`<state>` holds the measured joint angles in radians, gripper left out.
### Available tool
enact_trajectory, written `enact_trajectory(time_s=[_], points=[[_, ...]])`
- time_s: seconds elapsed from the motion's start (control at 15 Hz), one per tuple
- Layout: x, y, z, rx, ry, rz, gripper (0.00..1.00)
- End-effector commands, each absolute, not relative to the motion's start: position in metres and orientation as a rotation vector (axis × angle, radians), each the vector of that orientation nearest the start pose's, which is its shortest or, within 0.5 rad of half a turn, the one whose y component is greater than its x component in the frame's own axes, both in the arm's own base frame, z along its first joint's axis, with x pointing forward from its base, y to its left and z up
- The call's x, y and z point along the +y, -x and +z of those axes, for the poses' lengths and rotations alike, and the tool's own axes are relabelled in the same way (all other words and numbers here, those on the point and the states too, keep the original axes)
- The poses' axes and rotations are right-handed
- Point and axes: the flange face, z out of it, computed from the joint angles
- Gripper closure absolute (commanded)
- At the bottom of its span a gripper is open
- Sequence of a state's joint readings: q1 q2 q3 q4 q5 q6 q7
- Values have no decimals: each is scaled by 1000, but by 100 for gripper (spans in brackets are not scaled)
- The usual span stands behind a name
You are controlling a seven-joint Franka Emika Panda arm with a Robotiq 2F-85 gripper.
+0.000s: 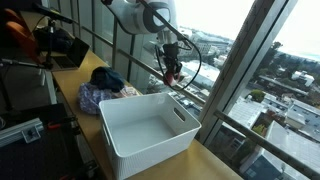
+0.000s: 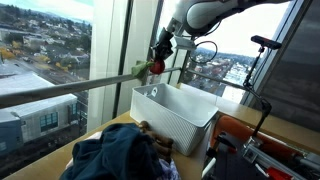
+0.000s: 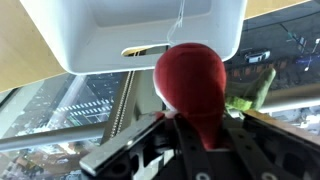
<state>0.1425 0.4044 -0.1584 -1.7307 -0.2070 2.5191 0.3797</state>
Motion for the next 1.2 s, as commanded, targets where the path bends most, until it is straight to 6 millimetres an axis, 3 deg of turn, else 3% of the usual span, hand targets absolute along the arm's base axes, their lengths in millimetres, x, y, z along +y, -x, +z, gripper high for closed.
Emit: enact_trajectory(time_s=[0.0,0.2,0.4,0.6,0.8,1.13], points=[[72,-643,423,360,3186,-686,96],[145,-607,422,319,3197,-655,96],[220,-564,389,278,3220,-571,96],[270,-532,342,258,3228,-442,96],[288,-513,292,251,3256,-313,96],[284,-514,204,249,3314,-96,96]])
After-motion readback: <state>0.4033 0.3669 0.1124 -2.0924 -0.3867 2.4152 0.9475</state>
